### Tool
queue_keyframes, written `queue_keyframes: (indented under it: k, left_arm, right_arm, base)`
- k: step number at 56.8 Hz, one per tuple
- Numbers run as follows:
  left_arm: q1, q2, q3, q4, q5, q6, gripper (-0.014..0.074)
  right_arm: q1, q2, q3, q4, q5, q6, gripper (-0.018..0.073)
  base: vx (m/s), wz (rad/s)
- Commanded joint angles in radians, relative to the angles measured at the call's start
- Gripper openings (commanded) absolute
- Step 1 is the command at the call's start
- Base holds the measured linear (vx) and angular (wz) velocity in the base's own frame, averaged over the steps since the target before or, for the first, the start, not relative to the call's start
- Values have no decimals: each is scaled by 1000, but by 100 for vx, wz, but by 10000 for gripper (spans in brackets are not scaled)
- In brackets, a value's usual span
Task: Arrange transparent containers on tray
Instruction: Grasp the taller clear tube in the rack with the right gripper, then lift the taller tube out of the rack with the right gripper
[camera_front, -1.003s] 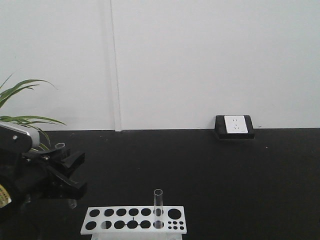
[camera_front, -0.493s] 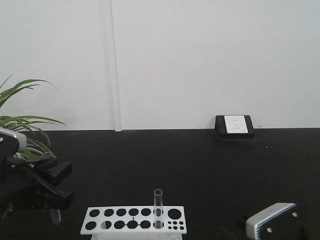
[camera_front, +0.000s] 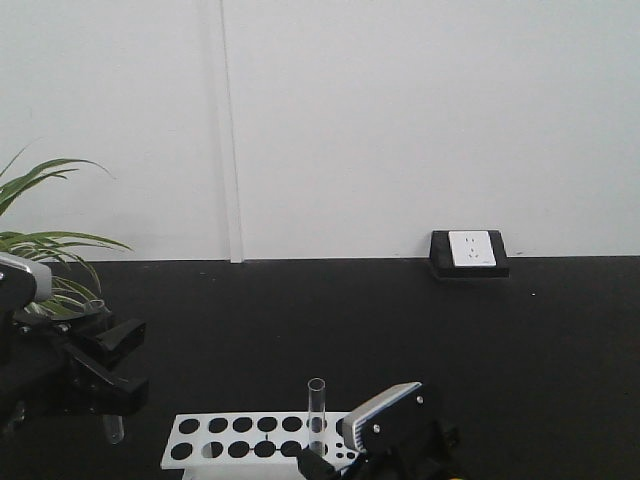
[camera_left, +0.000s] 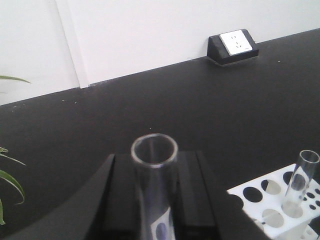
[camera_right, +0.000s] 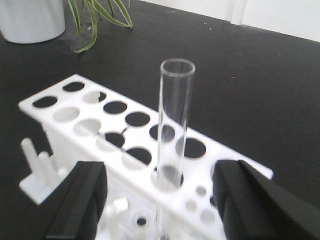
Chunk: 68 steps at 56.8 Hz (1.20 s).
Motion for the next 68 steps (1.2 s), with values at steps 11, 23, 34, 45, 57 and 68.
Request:
queue_keyframes:
  k: [11, 23, 34, 45, 57, 68]
  left_arm:
    - [-5, -26, -29, -7, -88, -5, 150]
    - [-5, -26, -29, -7, -87, -5, 148]
    - [-5, -26, -29, -7, -86, -5, 150]
    - [-5, -26, -29, -7, -86, -5, 150]
    - [-5, -26, -29, -7, -86, -5, 150]
    - [-5, -26, -29, -7, -85, -5, 148]
  right_arm:
    - [0, 64, -157, 48, -84, 13, 519]
    - [0, 119, -214, 97, -84, 12, 489]
    - [0, 125, -219, 97, -67, 12, 387]
    - [0, 125, -219, 97, -71, 12, 258]
    - [0, 123, -219, 96, -78, 11, 105]
    - [-1, 64, -222, 96, -54, 4, 27]
  base:
    - [0, 0]
    - [0, 0]
    - [0, 0]
    - [0, 0]
    - [0, 0]
    - [0, 0]
